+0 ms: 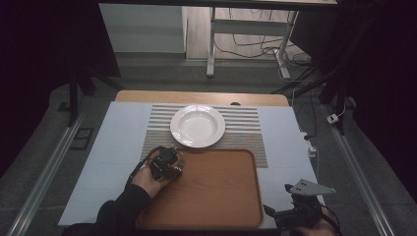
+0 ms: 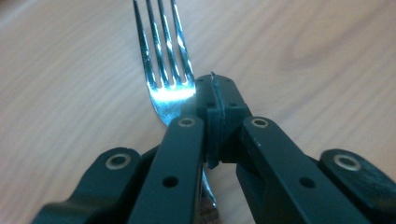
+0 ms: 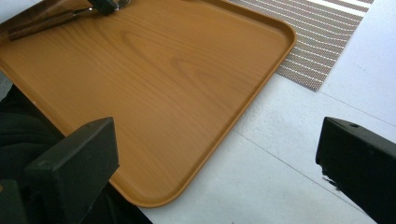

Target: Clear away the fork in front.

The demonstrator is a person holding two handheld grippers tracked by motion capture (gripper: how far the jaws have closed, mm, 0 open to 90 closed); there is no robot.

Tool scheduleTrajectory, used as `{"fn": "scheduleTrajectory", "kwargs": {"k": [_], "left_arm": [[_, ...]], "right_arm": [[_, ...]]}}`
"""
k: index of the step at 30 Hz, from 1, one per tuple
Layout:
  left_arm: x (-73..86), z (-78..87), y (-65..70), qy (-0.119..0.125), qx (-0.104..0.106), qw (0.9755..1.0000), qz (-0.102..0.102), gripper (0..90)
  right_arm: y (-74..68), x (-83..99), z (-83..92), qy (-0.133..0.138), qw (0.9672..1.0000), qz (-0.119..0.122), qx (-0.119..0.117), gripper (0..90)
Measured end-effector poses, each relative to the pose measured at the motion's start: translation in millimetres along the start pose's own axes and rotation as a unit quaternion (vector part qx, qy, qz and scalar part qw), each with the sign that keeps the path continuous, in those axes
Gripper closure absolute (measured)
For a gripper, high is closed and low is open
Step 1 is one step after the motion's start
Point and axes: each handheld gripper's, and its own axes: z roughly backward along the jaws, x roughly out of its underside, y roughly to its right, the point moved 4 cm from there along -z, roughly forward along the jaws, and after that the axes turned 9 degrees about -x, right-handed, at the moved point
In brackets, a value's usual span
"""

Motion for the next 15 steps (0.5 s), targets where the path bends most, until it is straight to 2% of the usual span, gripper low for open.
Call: {"fn": "scheduleTrajectory", "kwargs": {"k": [10, 15], "left_arm": [[10.4, 4.8, -33.7, -0.002, -0.014, 0.9986, 0.051, 88.6], [14.5, 6.1, -45.6, 0.001, -0.019, 0.9973, 0.071, 88.6]], "right_arm": [[0.6, 0.0, -0.1, -0.001, 1.0, -0.003, 0.002, 0.0], [0.9, 0.0, -0.2, -0.002, 1.0, -0.004, 0.003, 0.0]]}}
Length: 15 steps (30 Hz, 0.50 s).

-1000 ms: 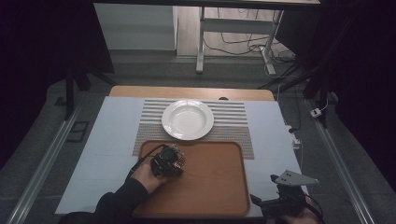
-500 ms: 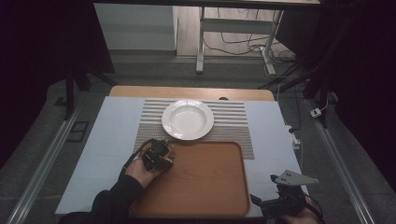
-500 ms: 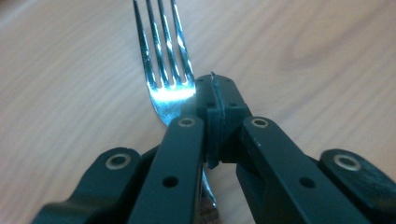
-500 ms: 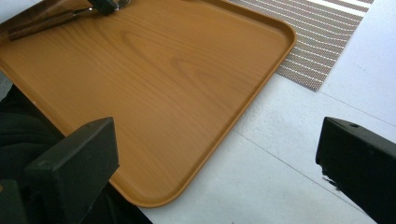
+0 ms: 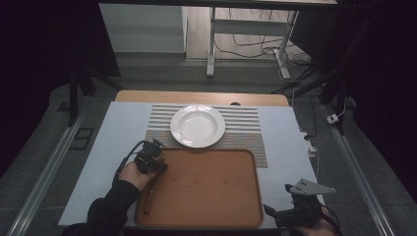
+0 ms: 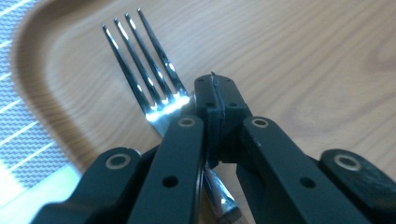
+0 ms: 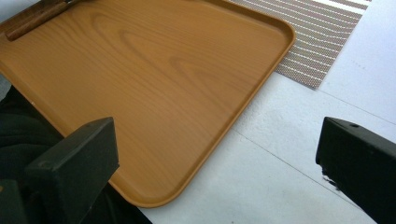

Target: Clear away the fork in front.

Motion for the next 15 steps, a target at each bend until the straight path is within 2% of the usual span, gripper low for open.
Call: {"fn": "scheduleTrajectory", "kwargs": {"k": [3, 7, 12, 15], "left_arm": [[0.7, 0.4, -6.0, 0.004, -0.005, 0.9999, 0.009, 88.1], [0.5, 5.7, -7.1, 0.019, 0.001, 0.9998, 0.009, 78.5], [1.3, 22.6, -0.6, 0.057, 0.02, 0.9981, -0.007, 56.6], [4.7, 35.2, 4.1, 0.085, 0.029, 0.9956, -0.026, 40.5]], "right_arm": [[0.3, 0.0, 0.0, 0.0, 1.0, -0.001, -0.001, 0.0], [0.3, -0.2, 0.0, 0.001, 1.0, -0.003, -0.001, 0.0], [0.4, 0.0, 0.3, 0.001, 1.0, -0.003, 0.0, 0.0], [0.4, 0.0, 0.1, 0.0, 1.0, -0.003, 0.0, 0.0]]}}
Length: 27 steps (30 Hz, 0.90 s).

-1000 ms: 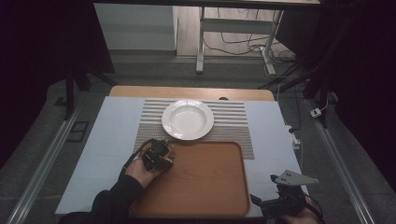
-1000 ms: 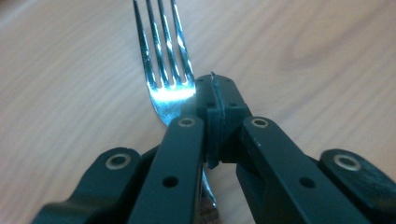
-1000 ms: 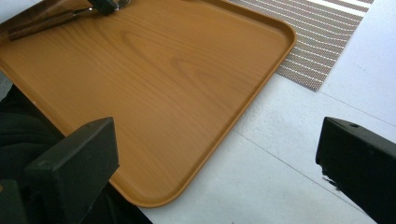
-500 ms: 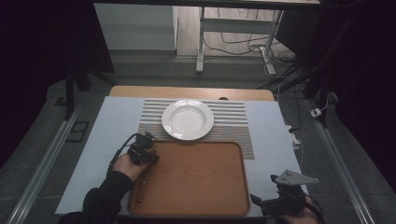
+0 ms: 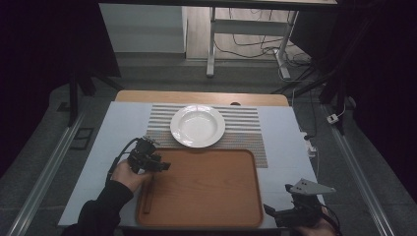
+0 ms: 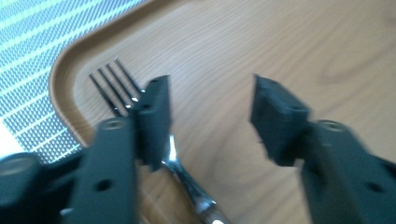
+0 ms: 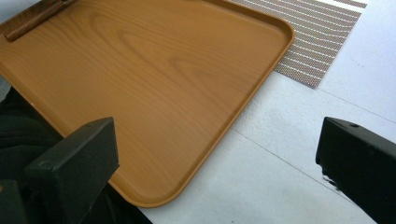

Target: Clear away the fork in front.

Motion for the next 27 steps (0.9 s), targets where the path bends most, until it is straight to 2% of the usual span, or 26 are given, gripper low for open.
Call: {"fn": "scheduleTrajectory", "kwargs": {"k": [3, 5, 8, 11, 14, 19, 23, 27], "left_arm": [[2.6, 13.3, 4.4, 0.031, 0.011, 0.9994, -0.012, 30.3], [4.9, 21.4, 6.2, 0.047, 0.012, 0.9987, -0.013, 24.4], [10.9, 31.7, 7.8, 0.057, 0.006, 0.9983, -0.009, 19.9], [20.5, 42.4, 8.5, 0.066, 0.014, 0.9977, -0.007, 15.5], [32.5, 52.8, 8.7, 0.082, 0.012, 0.9965, -0.01, 9.7], [57.0, 73.4, 5.8, 0.116, 0.023, 0.9929, 0.009, 3.0], [81.3, 88.4, 0.1, 0.151, 0.025, 0.988, 0.022, 0.0], [106.6, 95.8, -4.8, 0.155, 0.017, 0.9869, 0.04, 0.0]], "right_arm": [[-0.1, 0.0, -0.1, 0.0, 1.0, 0.0, 0.0, 0.0], [0.0, 0.0, -0.1, -0.001, 1.0, 0.0, 0.0, 0.0], [0.0, 0.0, -0.1, -0.001, 1.0, -0.001, 0.0, 0.0], [-0.1, 0.0, -0.3, -0.001, 1.0, -0.002, 0.001, 0.0], [0.1, 0.1, -0.3, -0.002, 1.0, -0.002, 0.001, 0.0], [0.4, 0.1, -0.1, -0.001, 1.0, -0.004, 0.003, 0.0], [0.5, 0.1, -0.2, -0.002, 1.0, -0.005, 0.004, 0.0], [-0.2, 0.0, -0.3, -0.003, 1.0, -0.005, 0.008, 0.0]]}}
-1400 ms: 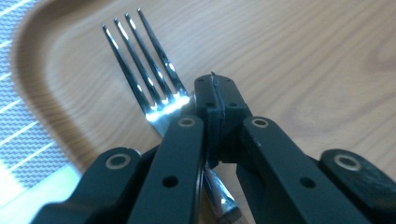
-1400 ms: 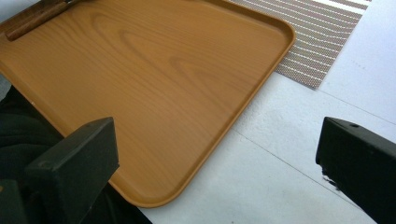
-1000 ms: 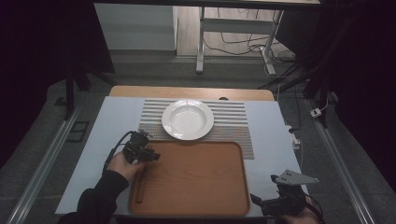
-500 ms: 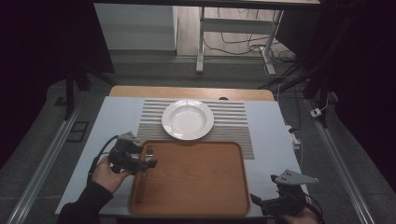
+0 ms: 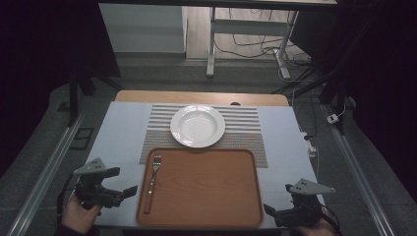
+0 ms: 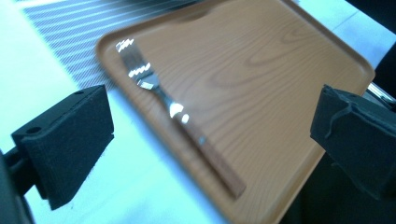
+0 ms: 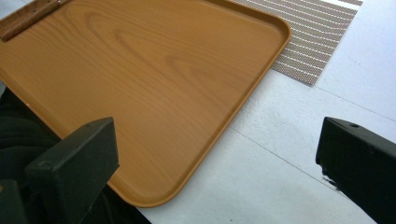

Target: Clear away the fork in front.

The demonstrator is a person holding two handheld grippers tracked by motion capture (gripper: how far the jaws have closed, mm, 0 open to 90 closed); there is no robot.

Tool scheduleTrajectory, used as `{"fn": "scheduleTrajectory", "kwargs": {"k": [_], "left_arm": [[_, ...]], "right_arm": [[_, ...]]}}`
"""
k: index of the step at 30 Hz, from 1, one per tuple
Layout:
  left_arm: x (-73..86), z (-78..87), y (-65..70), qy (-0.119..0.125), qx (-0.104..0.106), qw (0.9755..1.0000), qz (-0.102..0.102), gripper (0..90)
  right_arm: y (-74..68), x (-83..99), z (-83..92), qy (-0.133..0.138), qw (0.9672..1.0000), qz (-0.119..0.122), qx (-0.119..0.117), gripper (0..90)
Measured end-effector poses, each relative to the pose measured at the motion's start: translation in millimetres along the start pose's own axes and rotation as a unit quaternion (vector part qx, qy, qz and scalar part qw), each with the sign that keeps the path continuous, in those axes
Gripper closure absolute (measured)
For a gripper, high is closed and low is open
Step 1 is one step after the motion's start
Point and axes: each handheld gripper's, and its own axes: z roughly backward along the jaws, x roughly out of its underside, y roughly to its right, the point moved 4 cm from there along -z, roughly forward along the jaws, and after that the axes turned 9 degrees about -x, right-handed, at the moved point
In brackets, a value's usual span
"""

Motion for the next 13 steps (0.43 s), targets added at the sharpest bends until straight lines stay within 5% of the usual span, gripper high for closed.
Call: {"fn": "scheduleTrajectory", "kwargs": {"k": [6, 13], "left_arm": [[28.5, 6.8, -6.7, -0.037, -0.036, 0.9986, 0.008, 0.0], [28.4, 6.2, -7.3, -0.048, -0.051, 0.9974, 0.015, 0.0]], "right_arm": [[-0.3, 0.0, -0.4, -0.003, 1.0, 0.001, 0.002, 0.0], [0.1, 0.2, -1.1, -0.006, 1.0, 0.003, 0.004, 0.0]]}}
